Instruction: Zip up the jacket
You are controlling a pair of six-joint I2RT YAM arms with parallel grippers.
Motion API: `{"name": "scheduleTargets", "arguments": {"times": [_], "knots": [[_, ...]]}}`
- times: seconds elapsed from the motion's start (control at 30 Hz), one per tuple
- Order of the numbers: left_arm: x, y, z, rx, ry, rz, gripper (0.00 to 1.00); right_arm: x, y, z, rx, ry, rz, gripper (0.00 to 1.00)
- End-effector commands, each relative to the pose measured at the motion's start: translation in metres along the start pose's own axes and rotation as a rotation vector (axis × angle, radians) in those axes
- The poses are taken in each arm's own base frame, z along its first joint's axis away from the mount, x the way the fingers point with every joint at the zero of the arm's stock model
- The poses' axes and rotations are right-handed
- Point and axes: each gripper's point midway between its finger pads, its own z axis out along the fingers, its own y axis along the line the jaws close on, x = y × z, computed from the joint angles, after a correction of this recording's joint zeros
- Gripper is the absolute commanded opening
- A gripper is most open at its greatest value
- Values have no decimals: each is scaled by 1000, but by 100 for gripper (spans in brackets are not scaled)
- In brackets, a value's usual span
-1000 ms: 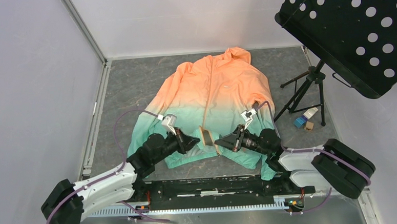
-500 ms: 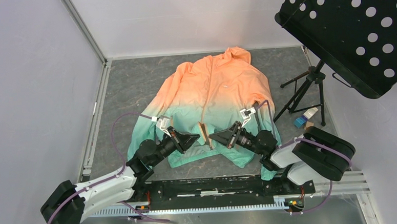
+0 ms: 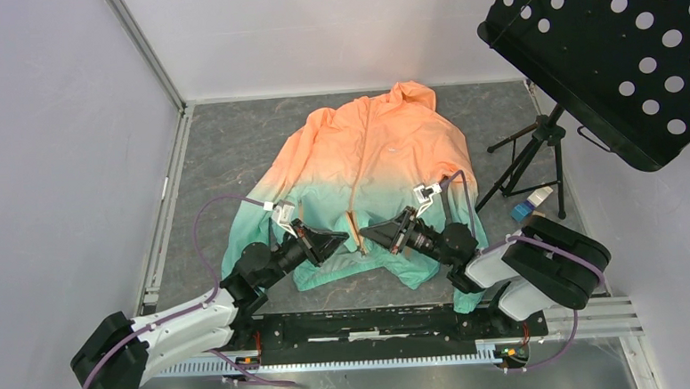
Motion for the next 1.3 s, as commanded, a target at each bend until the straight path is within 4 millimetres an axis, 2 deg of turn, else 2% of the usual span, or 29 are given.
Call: {"name": "scheduleTargets", "arguments": {"times": [0.0, 0.67, 1.27], "knots": [[-18, -16, 3, 63, -60, 6, 2, -29, 38, 9, -148, -110, -42, 0], [-17, -4, 0, 18, -87, -9, 2, -36, 44, 8, -159, -134, -40, 0], [-16, -9, 1, 42, -82, -8, 2, -40, 46, 14, -175, -150, -23, 0]]}}
